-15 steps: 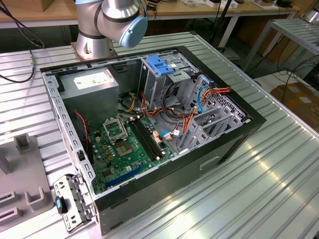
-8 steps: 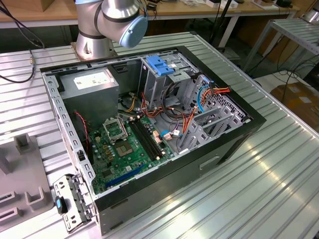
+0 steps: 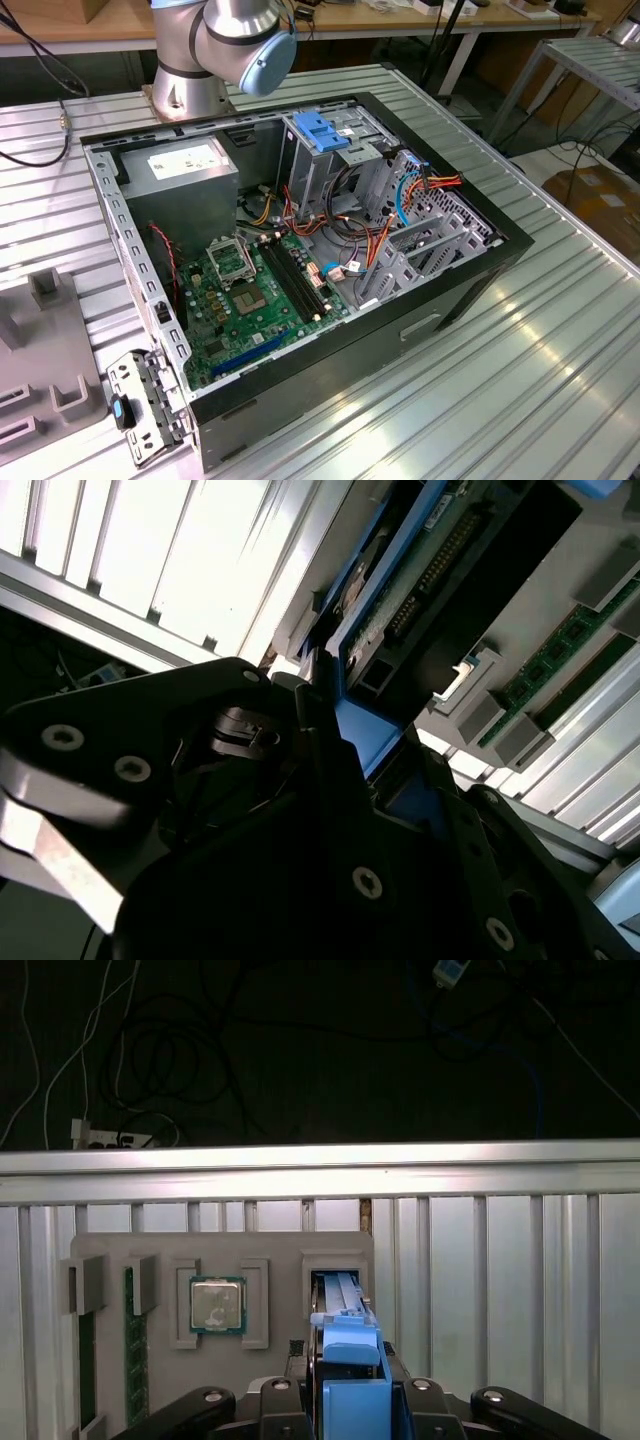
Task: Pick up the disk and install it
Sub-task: 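Pick up the disk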
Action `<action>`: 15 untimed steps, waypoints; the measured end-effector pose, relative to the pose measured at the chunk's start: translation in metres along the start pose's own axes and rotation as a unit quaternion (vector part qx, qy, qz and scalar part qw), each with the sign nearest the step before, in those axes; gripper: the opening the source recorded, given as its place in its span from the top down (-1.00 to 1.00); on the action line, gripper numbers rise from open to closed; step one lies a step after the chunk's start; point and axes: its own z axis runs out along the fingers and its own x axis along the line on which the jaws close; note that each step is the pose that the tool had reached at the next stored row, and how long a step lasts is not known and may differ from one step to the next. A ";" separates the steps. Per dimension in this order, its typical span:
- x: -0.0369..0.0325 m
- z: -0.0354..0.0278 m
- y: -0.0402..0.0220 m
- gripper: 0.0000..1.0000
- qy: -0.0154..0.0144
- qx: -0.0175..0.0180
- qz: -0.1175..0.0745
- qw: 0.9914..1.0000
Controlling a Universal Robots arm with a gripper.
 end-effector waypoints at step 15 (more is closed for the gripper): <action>0.0000 0.0004 0.0001 0.25 0.000 0.000 0.005 1.000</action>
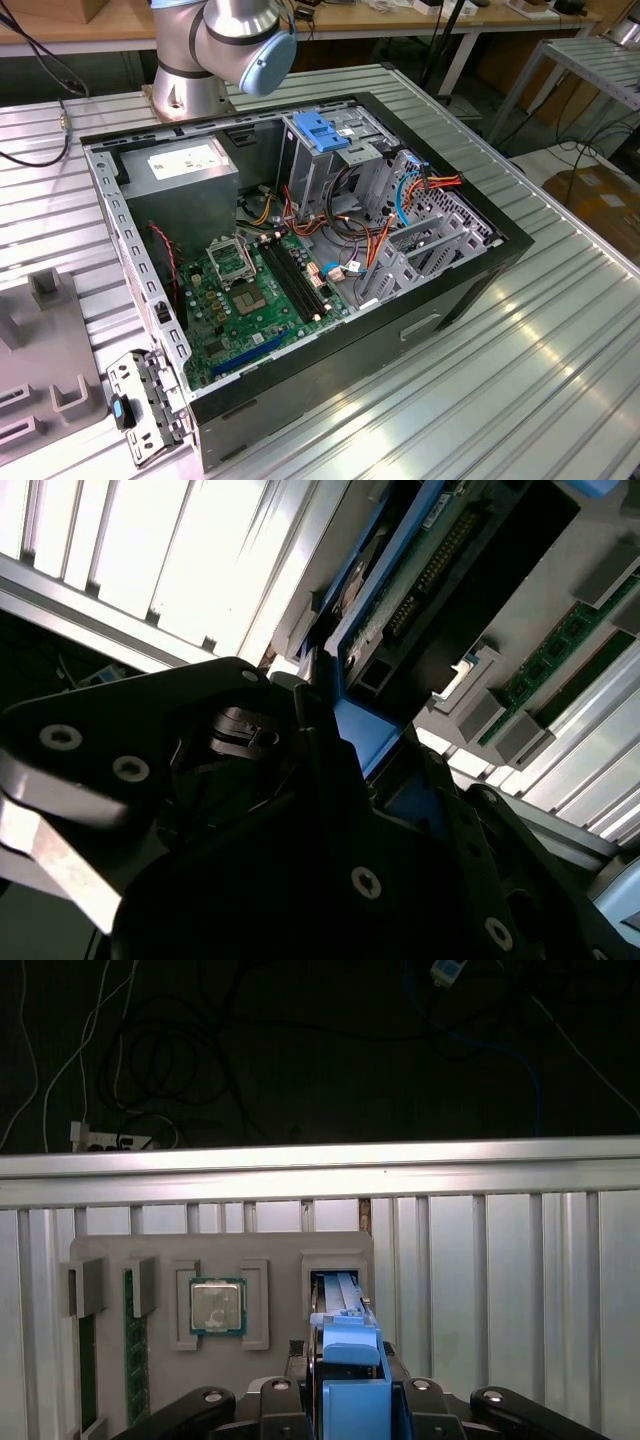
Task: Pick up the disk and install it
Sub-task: 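Pick up the disk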
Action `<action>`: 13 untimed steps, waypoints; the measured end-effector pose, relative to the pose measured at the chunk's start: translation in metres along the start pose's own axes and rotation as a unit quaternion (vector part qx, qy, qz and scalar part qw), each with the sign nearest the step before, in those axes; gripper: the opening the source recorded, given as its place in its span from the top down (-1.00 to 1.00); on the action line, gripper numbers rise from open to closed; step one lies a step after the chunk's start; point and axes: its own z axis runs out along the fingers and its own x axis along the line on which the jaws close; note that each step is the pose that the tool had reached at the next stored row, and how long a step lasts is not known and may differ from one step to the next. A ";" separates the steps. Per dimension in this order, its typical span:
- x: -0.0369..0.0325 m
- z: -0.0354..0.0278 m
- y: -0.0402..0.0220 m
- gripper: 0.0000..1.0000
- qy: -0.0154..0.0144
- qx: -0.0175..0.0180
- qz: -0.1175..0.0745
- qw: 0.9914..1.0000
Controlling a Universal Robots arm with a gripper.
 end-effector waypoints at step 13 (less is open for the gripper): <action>0.0002 -0.0138 -0.0003 0.25 -0.001 0.000 0.000 1.000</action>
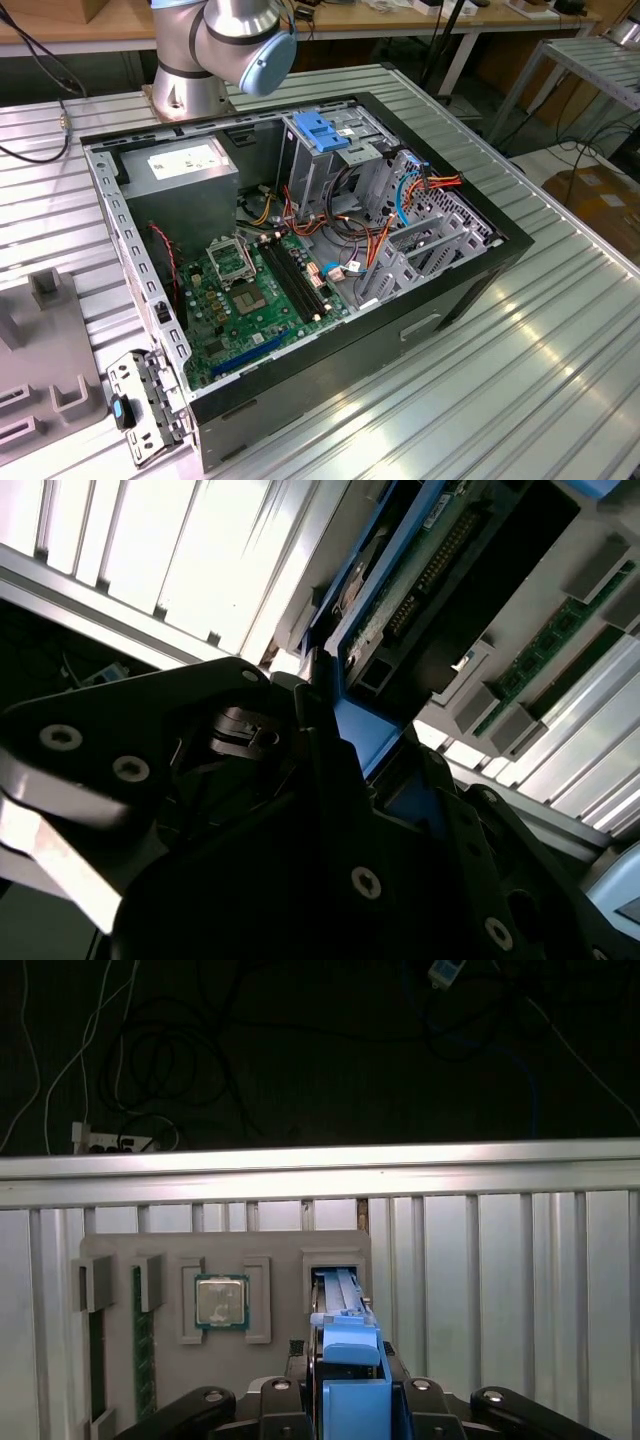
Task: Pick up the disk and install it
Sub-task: 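Pick up the disk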
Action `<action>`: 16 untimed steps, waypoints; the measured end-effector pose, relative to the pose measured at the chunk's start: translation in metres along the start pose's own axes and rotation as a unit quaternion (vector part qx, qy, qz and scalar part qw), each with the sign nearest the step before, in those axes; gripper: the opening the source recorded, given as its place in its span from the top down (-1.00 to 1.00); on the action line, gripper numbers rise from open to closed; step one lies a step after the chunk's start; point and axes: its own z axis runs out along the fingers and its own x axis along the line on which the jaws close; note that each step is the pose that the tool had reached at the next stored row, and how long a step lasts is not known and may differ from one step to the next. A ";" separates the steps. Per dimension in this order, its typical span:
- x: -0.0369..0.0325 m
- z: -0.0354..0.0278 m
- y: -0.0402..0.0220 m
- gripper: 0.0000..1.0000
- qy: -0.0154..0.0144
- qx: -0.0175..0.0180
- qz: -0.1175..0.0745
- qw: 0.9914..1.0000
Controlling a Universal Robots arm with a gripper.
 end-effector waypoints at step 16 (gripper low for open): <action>0.0001 -0.0080 -0.0002 0.25 0.000 0.000 0.000 1.000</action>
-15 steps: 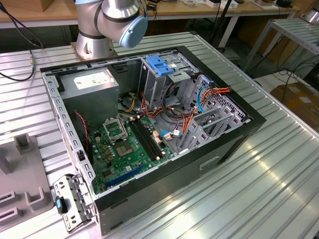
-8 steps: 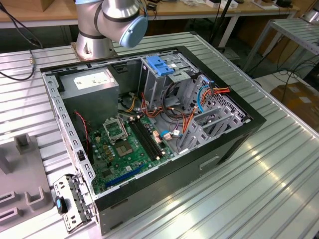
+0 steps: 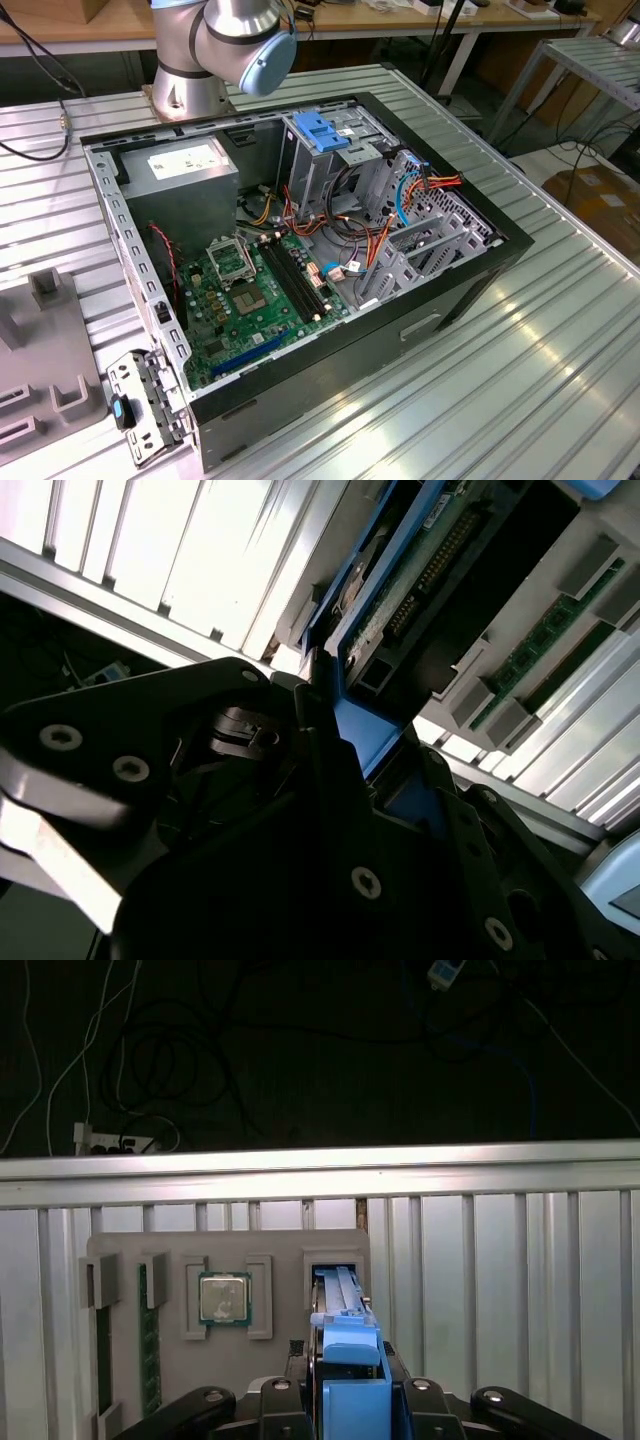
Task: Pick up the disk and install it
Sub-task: 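Pick up the disk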
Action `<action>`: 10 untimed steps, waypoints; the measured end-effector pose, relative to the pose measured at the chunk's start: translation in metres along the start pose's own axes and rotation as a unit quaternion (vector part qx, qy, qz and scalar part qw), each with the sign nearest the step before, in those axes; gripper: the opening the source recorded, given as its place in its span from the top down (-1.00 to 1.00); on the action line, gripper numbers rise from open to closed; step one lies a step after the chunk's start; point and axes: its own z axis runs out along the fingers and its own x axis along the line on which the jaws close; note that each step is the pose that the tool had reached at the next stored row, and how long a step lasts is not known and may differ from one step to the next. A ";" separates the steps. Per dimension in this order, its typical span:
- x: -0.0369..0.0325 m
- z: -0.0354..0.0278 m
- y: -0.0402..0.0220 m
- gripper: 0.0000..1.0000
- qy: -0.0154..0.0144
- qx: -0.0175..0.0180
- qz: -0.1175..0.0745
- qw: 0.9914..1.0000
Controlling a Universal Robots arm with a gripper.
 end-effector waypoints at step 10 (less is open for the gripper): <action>0.0000 -0.0029 0.0000 0.25 0.000 0.000 0.000 1.000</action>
